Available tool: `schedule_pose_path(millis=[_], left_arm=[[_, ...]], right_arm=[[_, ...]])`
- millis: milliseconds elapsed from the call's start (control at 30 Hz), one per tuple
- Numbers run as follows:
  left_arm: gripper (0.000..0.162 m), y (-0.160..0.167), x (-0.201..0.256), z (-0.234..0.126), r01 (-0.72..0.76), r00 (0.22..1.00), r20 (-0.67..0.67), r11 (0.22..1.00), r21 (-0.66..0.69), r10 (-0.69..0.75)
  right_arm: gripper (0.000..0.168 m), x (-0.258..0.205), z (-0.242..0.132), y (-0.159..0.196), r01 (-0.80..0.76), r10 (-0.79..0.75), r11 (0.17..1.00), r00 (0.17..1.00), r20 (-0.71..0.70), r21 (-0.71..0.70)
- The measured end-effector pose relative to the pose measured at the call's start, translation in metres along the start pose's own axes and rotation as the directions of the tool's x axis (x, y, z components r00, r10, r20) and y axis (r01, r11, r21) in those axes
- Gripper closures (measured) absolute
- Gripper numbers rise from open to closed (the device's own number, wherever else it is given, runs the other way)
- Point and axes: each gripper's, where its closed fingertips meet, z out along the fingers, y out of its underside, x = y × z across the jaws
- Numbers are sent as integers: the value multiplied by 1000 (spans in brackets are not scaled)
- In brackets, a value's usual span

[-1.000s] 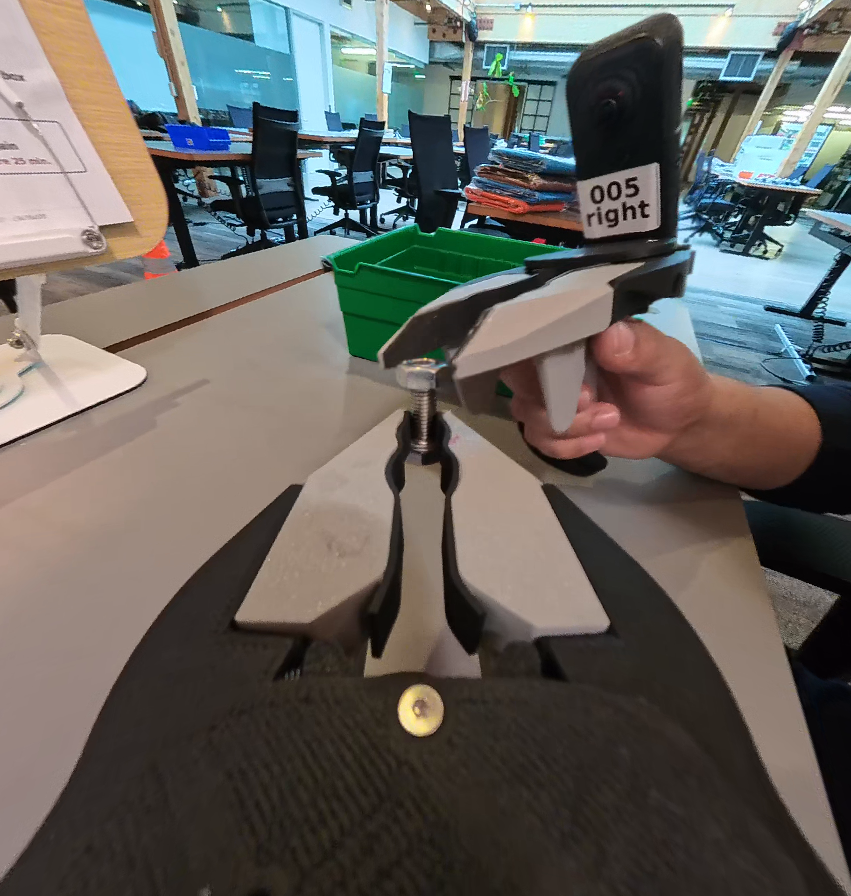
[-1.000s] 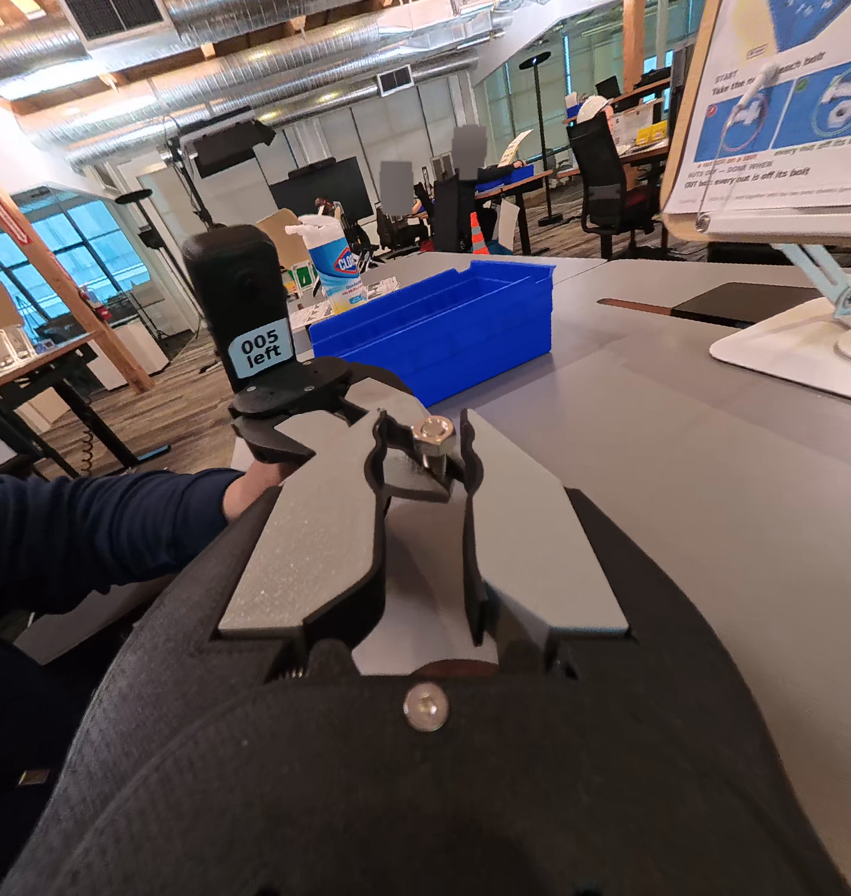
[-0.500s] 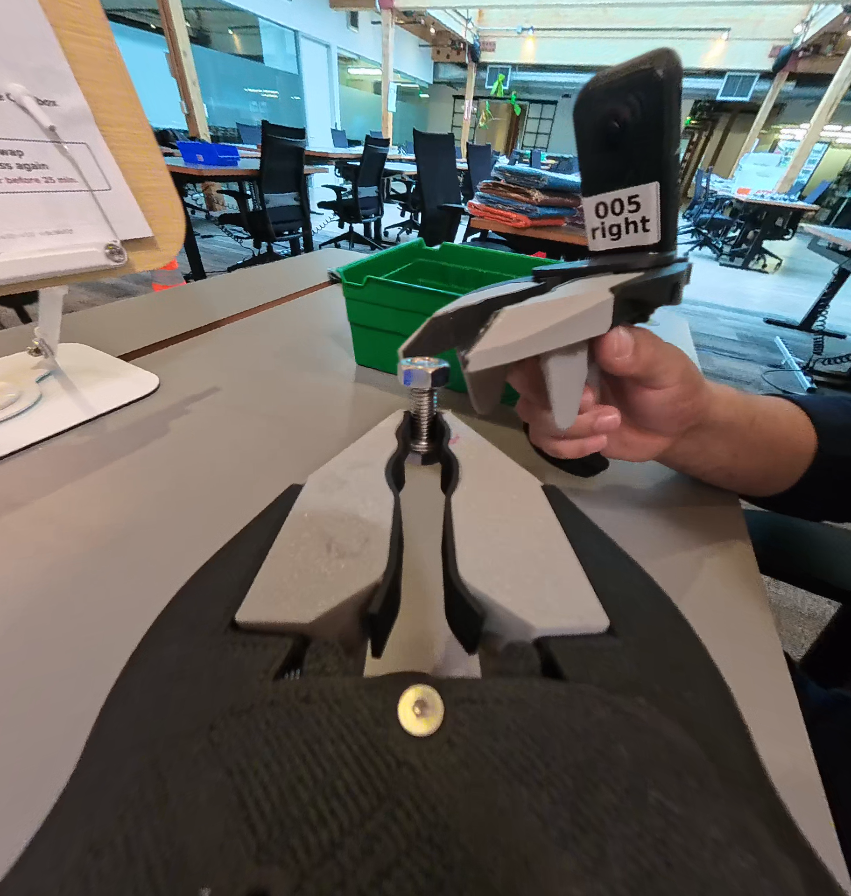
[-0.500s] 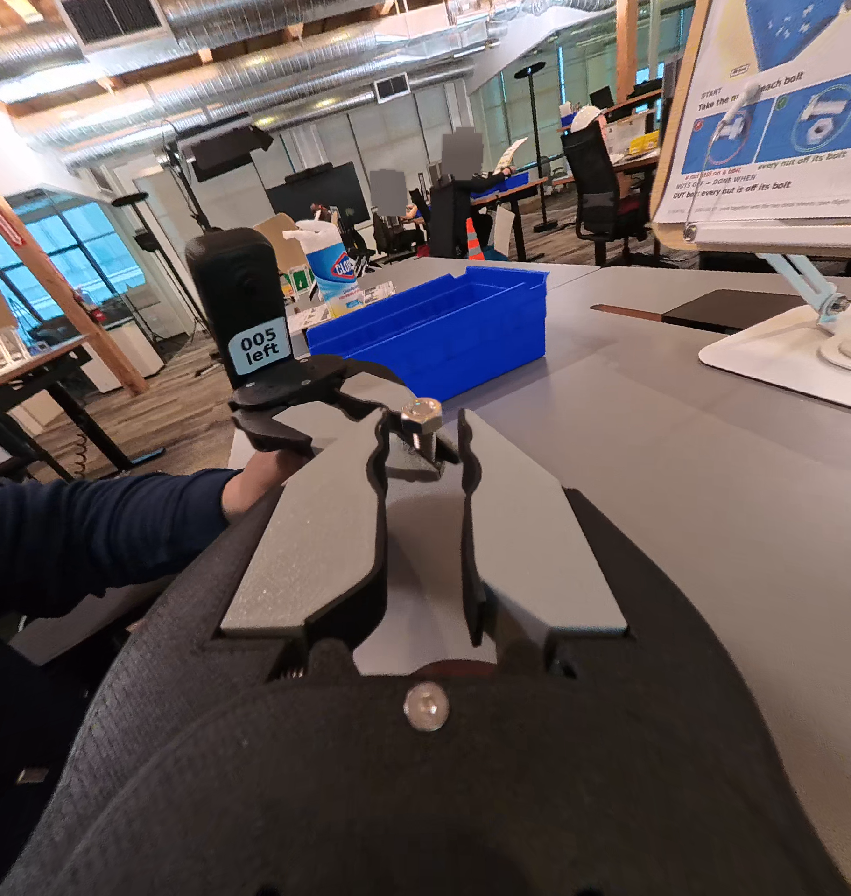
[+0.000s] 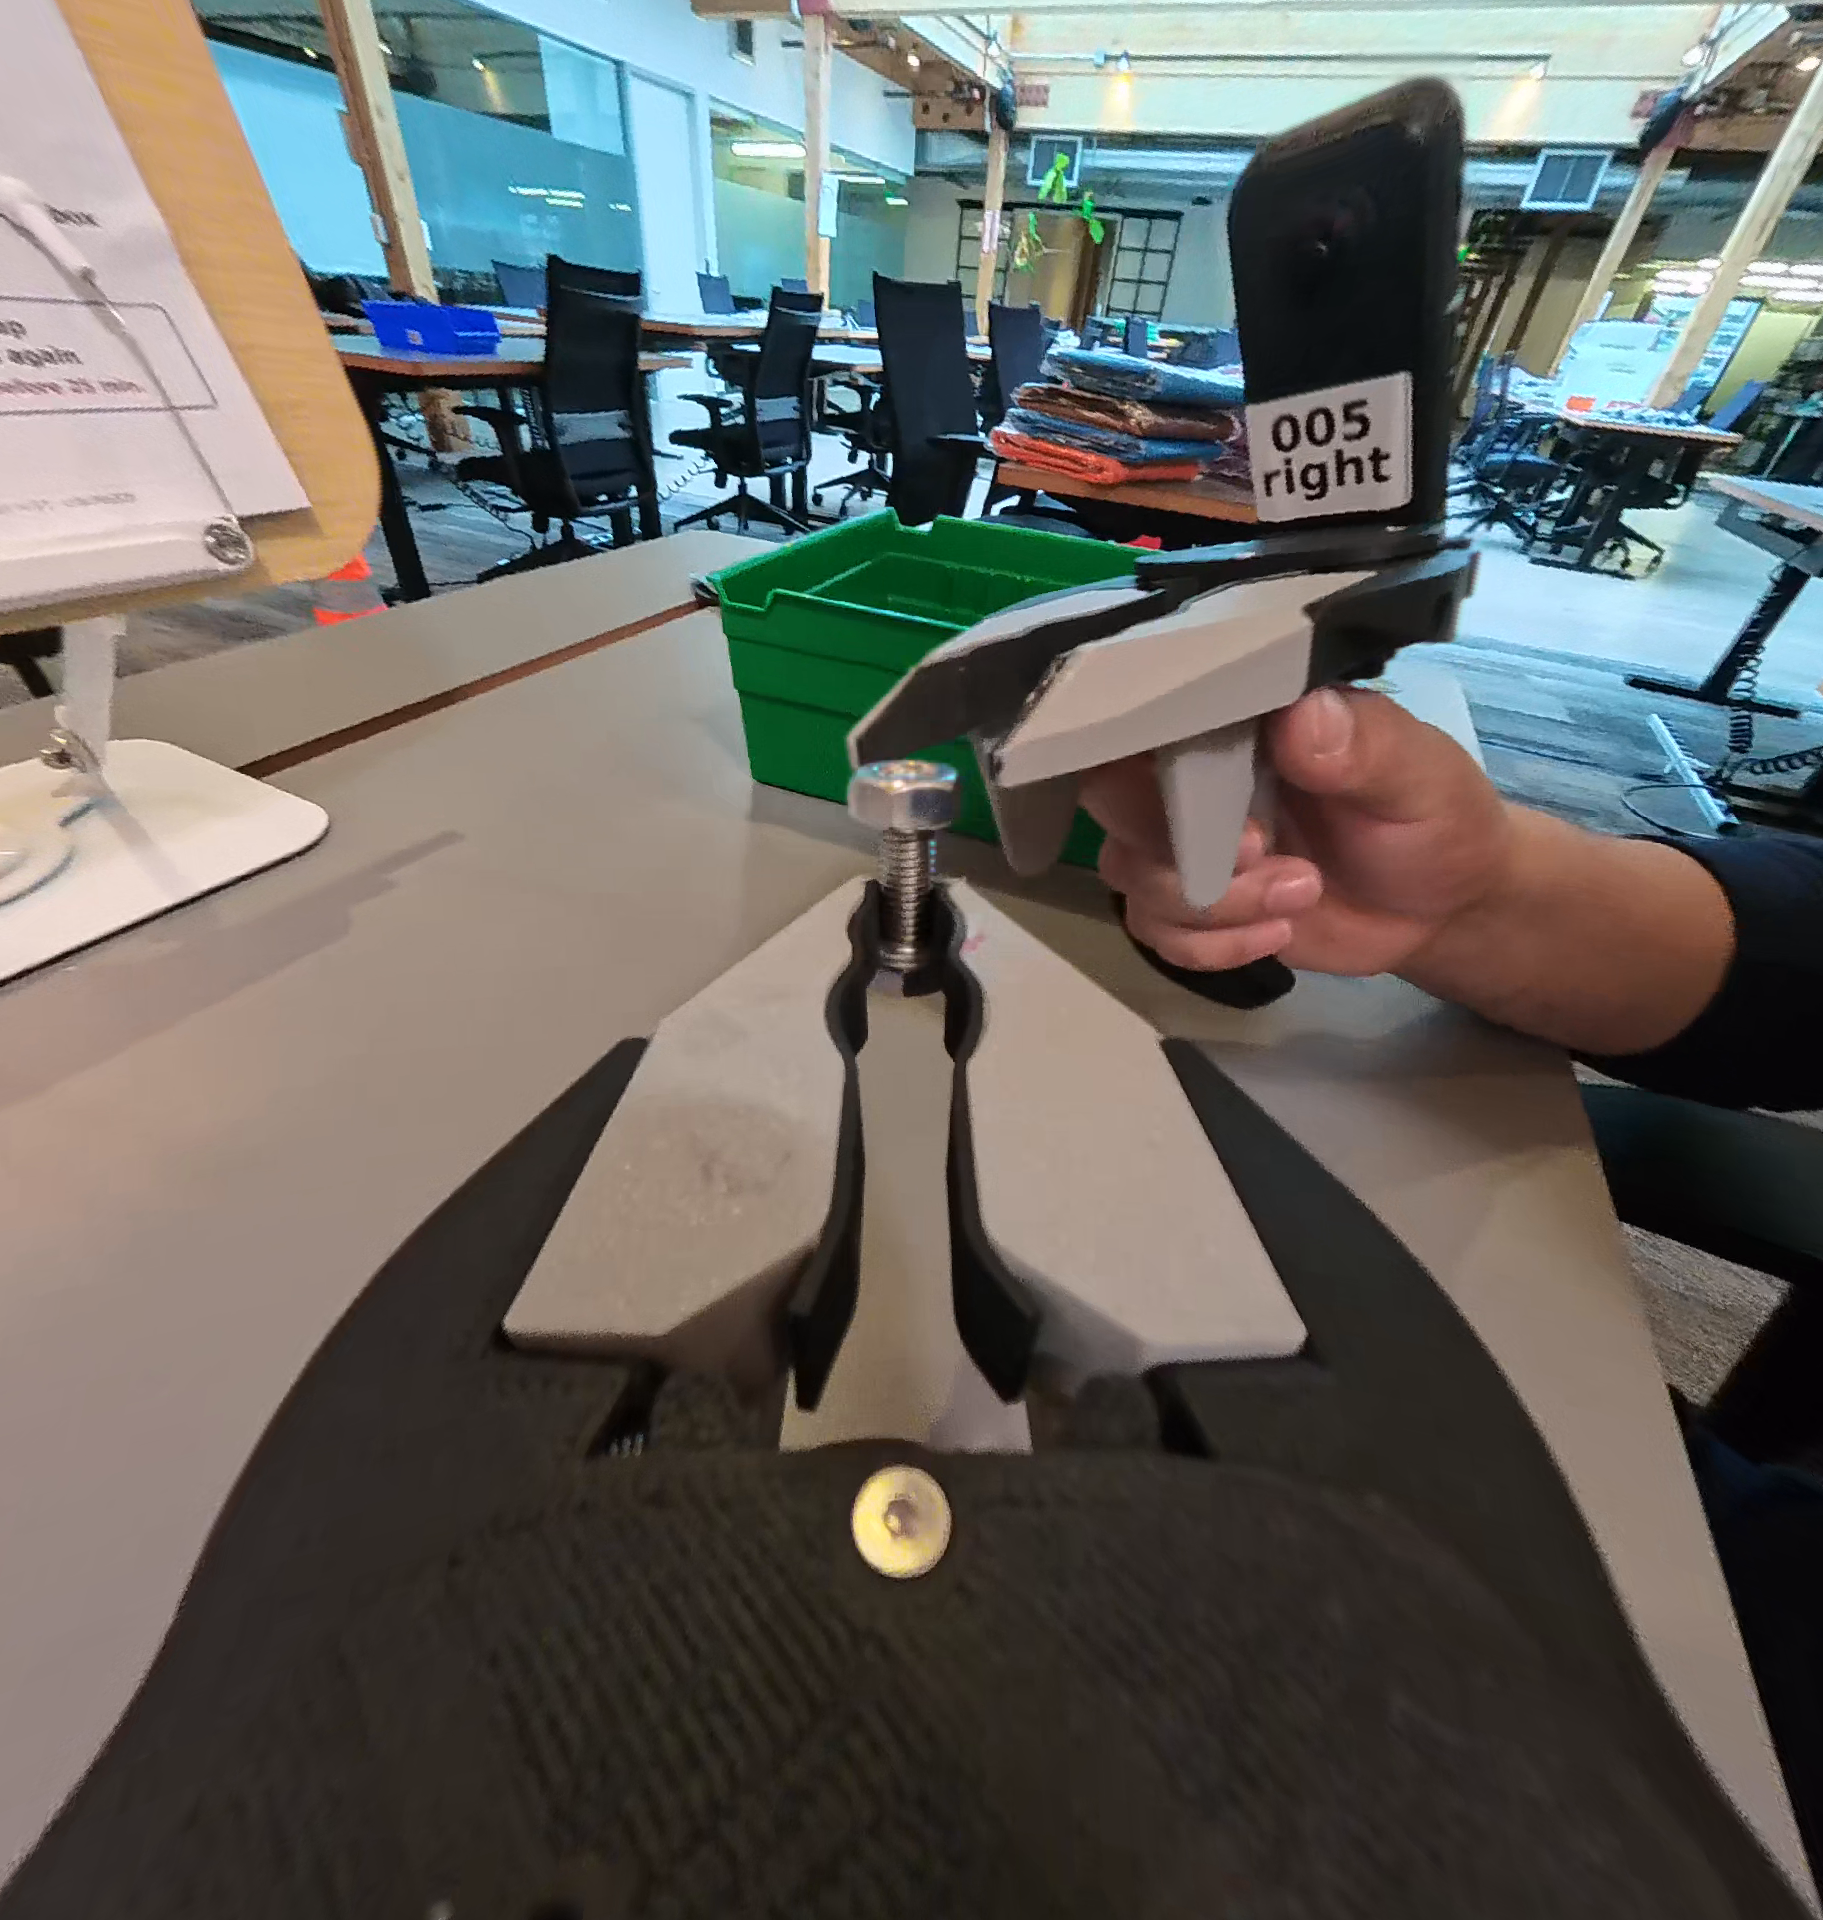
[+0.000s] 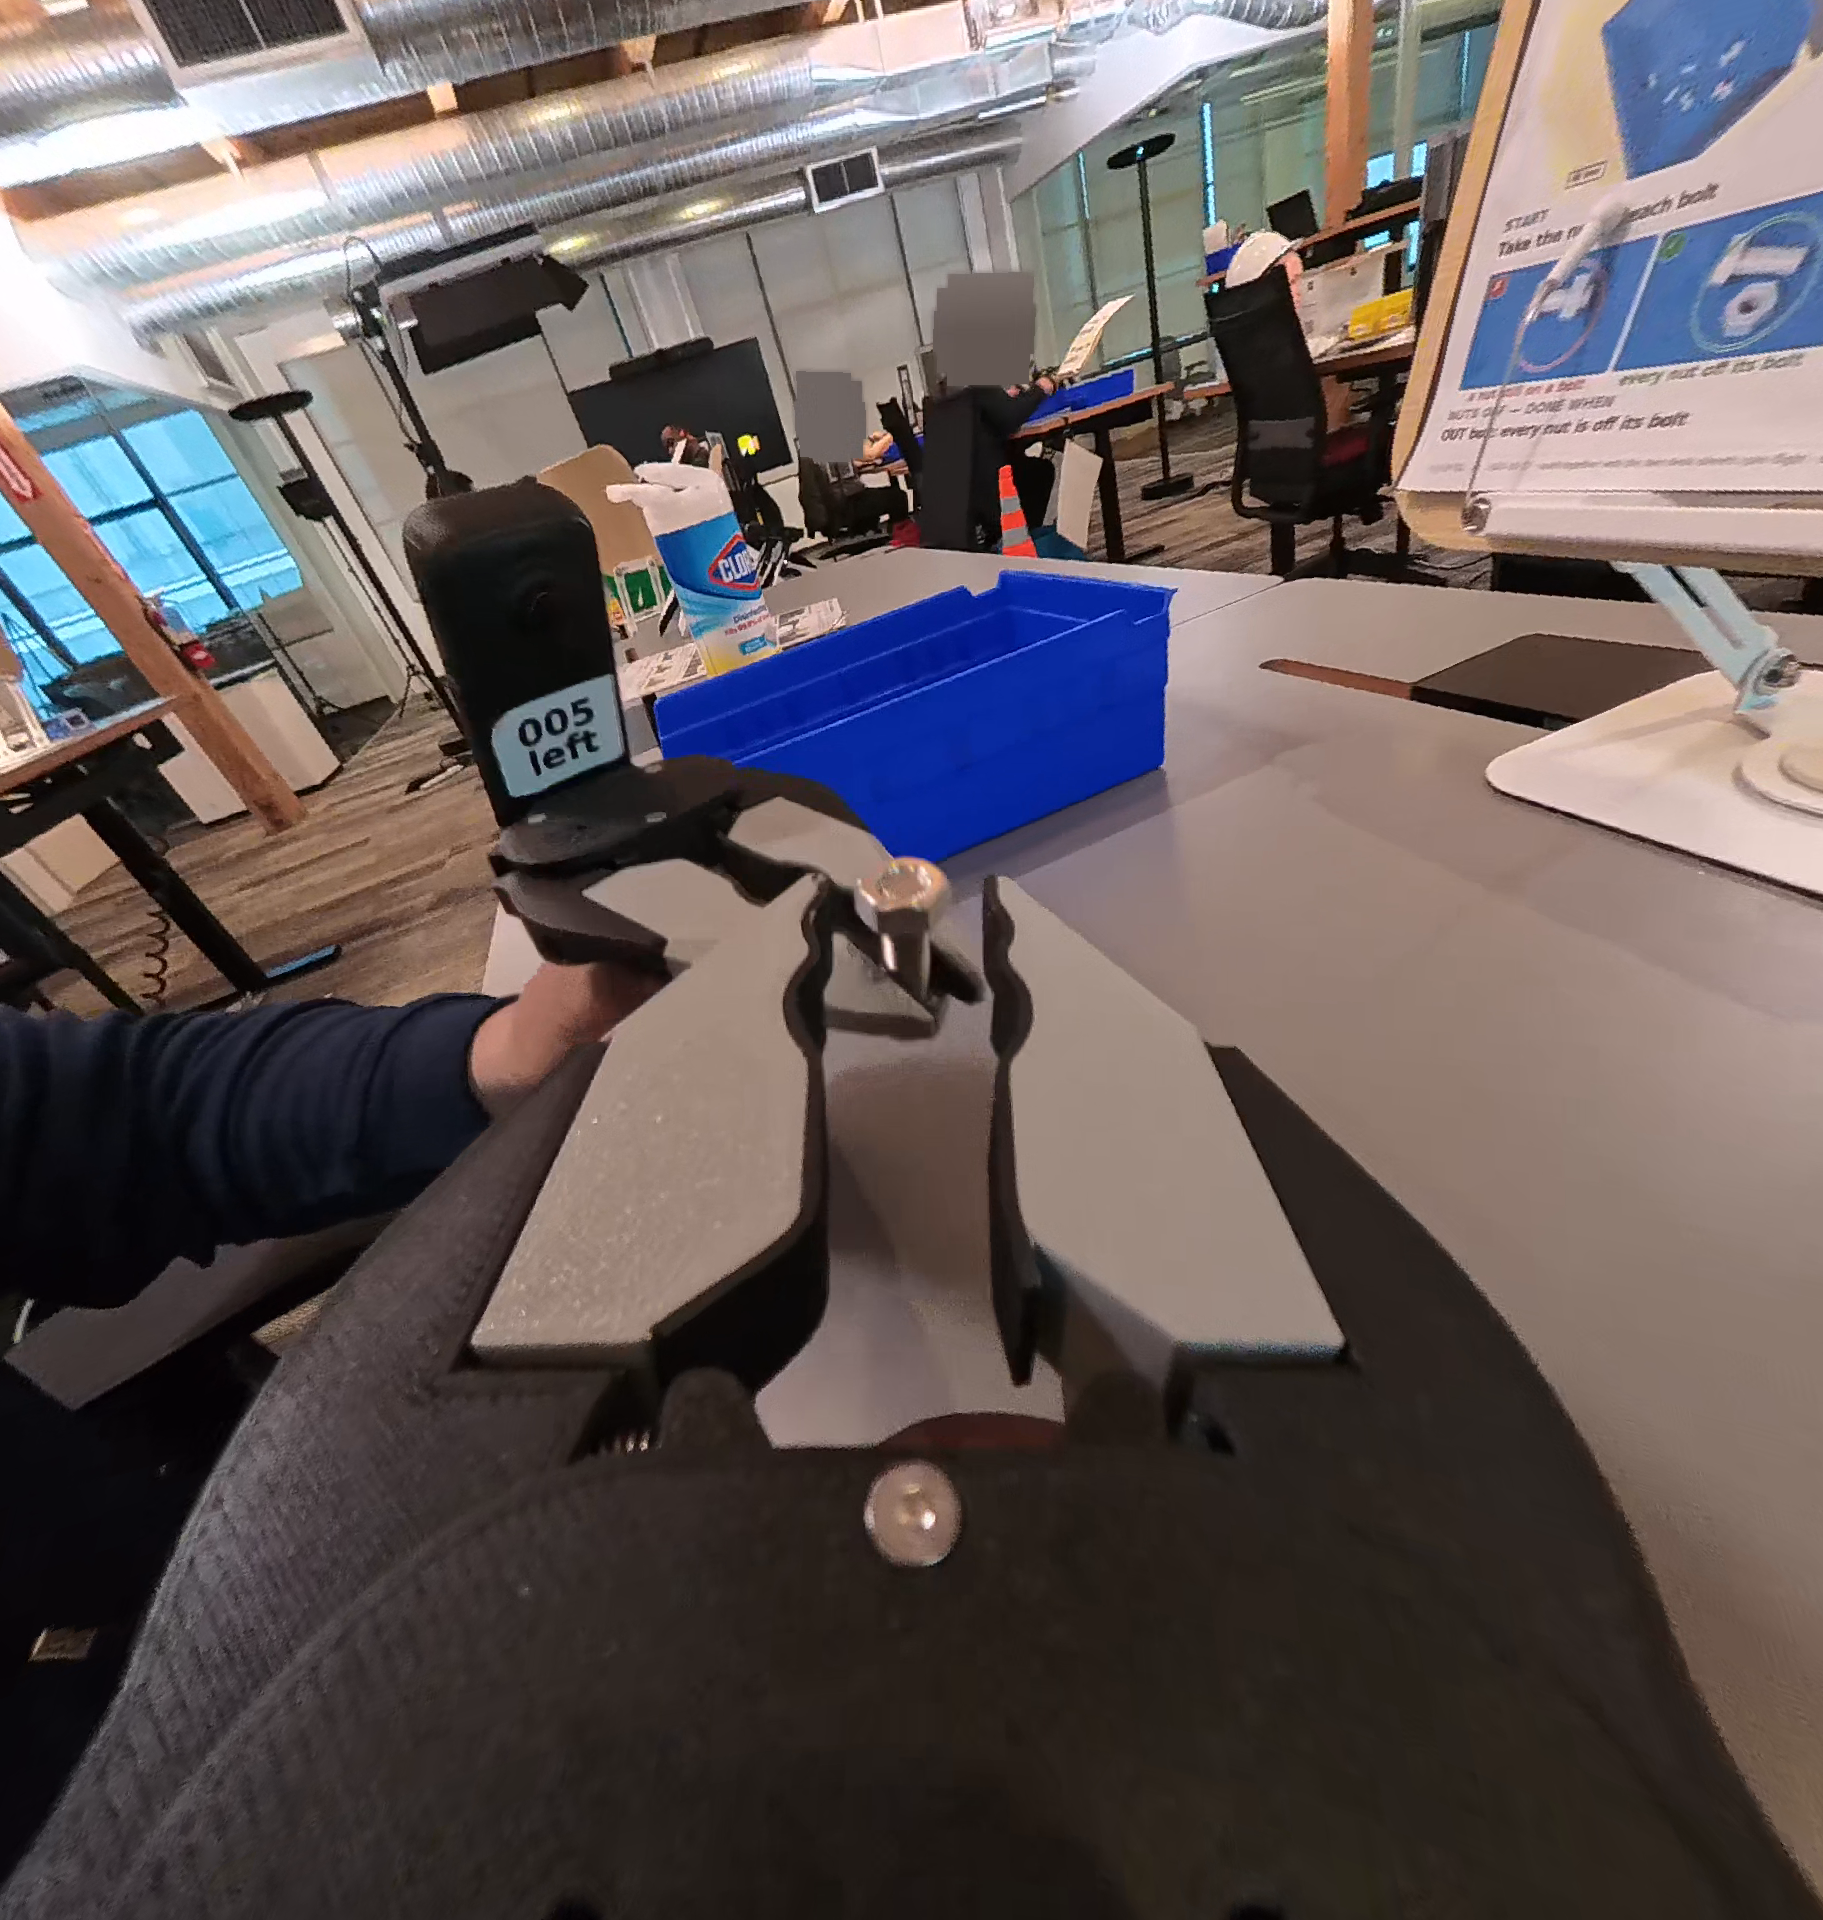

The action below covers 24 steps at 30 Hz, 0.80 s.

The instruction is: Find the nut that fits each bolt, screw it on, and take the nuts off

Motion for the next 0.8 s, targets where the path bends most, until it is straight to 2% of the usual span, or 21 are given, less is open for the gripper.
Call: schedule_pose_path(millis=[267,567,800], left_arm=[[155,5,15,8,-29,998,-47,999,-27,28],[155,-3,-5,-5,-2,1000,30,1000,11,2],[155,6,16,9,-45,998,-38,998,-32,44]], right_arm=[[140,-12,17,11,12,-11,999,999,35,-39],[144,-1,0,1,-8,8,1000,1000,10,2],[141,-12,15,11,14,-13,999,999,33,-39]])
